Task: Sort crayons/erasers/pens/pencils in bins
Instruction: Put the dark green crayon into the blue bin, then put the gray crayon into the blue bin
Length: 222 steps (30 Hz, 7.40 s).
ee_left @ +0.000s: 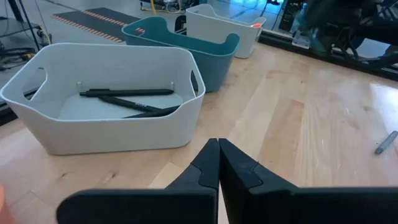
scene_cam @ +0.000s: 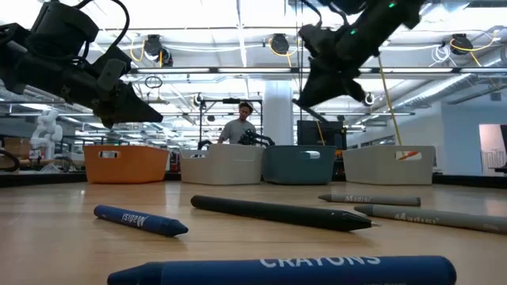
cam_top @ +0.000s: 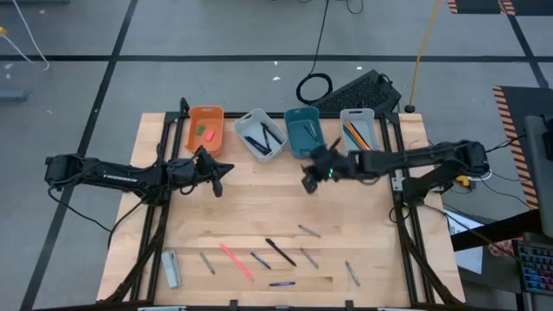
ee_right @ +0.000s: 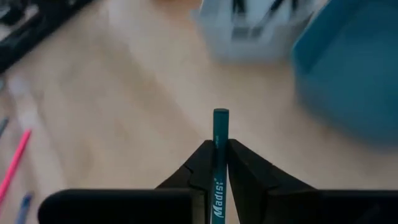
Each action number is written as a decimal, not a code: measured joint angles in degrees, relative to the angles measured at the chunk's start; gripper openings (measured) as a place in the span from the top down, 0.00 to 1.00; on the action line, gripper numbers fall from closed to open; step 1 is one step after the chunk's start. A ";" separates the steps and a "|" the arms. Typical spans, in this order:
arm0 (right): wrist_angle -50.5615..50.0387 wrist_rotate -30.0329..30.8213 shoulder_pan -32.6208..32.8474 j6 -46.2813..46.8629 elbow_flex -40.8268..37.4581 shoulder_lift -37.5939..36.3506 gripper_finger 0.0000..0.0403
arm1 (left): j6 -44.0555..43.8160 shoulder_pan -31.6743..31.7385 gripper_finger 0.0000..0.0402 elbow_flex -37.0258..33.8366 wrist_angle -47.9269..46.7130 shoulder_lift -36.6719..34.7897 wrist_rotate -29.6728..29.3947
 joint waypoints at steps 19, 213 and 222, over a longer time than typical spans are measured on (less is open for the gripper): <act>-4.16 -4.66 -27.72 -25.18 17.72 12.24 0.91 | 0.72 0.04 0.99 0.00 0.63 0.00 -0.32; -24.03 -2.95 24.40 8.64 14.86 17.62 0.94 | 3.69 -0.07 0.92 0.00 -0.09 -0.02 9.15; -26.64 -2.90 16.68 4.17 14.92 10.99 0.94 | 5.18 -0.09 0.96 0.00 -0.09 -0.02 8.74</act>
